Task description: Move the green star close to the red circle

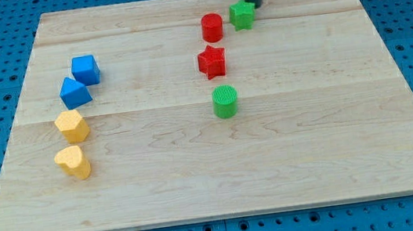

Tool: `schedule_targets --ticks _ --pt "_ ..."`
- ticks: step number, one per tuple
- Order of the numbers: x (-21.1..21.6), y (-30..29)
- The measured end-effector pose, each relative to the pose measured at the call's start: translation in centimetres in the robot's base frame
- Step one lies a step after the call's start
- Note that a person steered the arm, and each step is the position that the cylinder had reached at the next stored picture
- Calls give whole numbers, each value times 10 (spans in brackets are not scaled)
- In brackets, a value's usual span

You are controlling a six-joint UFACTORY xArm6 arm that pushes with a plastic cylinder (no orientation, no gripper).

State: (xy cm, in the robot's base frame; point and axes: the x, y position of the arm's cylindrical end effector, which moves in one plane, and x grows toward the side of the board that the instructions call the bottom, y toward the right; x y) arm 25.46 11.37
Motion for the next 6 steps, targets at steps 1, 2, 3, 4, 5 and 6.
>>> schedule_targets --ticks 1,2,3,4,5,6 --pt "-18 2" --pt "-63 -1" --pt "-45 -27" --pt "-19 -16" --pt "12 0" --pt "-10 42"
